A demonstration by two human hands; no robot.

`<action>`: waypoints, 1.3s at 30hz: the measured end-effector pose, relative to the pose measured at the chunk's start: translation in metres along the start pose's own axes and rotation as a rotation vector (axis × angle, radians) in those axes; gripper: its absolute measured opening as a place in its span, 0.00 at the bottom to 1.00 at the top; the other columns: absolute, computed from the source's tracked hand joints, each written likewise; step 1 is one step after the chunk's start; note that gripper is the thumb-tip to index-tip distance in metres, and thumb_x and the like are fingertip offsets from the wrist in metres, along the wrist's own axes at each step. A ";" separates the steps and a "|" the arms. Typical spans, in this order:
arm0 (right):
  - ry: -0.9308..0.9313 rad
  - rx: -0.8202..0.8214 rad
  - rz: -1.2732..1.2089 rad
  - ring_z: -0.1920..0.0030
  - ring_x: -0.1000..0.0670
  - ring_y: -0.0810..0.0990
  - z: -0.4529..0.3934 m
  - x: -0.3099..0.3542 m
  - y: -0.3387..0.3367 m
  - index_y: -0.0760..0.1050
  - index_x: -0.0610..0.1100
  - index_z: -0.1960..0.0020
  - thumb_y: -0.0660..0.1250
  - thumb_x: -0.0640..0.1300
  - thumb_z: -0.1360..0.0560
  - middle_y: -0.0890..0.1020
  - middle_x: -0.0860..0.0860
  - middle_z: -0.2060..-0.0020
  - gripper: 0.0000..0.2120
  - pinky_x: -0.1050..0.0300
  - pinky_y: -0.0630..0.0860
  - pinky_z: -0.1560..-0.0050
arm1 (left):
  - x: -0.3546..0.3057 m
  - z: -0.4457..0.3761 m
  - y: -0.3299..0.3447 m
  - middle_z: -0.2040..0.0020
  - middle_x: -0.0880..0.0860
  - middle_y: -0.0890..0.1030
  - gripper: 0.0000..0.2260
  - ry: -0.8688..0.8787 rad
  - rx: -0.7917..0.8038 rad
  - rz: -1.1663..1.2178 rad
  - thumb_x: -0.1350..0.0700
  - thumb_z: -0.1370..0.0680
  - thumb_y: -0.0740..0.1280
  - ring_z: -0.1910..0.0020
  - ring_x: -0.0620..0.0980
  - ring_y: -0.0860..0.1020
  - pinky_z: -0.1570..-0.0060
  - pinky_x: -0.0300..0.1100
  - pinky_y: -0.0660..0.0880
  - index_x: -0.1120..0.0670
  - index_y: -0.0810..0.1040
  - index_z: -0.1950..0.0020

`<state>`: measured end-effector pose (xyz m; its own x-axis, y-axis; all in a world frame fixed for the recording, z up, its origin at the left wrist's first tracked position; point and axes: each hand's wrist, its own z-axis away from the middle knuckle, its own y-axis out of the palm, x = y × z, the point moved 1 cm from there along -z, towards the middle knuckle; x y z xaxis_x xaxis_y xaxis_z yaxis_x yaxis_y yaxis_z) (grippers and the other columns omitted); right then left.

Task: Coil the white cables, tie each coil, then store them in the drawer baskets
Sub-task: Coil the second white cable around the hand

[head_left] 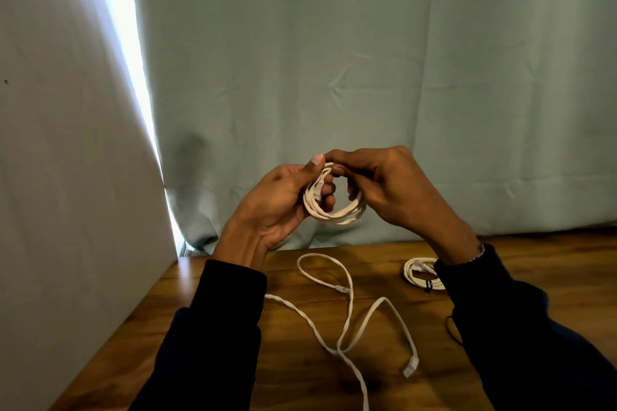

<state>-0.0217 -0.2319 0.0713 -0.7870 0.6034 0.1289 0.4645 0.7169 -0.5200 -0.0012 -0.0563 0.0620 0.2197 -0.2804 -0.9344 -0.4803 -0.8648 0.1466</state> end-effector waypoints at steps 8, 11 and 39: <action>0.056 0.026 -0.110 0.62 0.59 0.83 0.000 0.001 0.006 0.79 0.45 0.35 0.67 0.42 0.21 0.83 0.57 0.62 0.15 0.73 0.75 0.59 | -0.003 0.006 -0.004 0.66 0.53 0.66 0.15 -0.067 0.087 0.004 0.53 0.16 0.59 0.69 0.46 0.66 0.65 0.37 0.74 0.61 0.74 0.55; 0.151 -0.013 -0.191 0.61 0.58 0.85 0.000 0.000 0.002 0.81 0.47 0.38 0.70 0.46 0.24 0.85 0.57 0.57 0.15 0.65 0.81 0.59 | -0.003 0.005 -0.003 0.67 0.51 0.65 0.14 -0.048 0.070 0.008 0.53 0.16 0.58 0.70 0.45 0.64 0.66 0.36 0.72 0.59 0.71 0.57; 0.477 -0.039 0.004 0.53 0.54 0.85 0.039 -0.015 -0.055 0.80 0.45 0.36 0.67 0.43 0.20 0.85 0.50 0.46 0.13 0.55 0.83 0.46 | 0.047 -0.021 0.049 0.70 0.49 0.66 0.16 0.030 -0.102 0.103 0.52 0.14 0.56 0.72 0.45 0.65 0.60 0.43 0.67 0.57 0.71 0.59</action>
<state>-0.0513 -0.2944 0.0648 -0.5151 0.6924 0.5052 0.4888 0.7215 -0.4904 0.0036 -0.1207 0.0317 0.1997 -0.3807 -0.9029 -0.4133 -0.8682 0.2746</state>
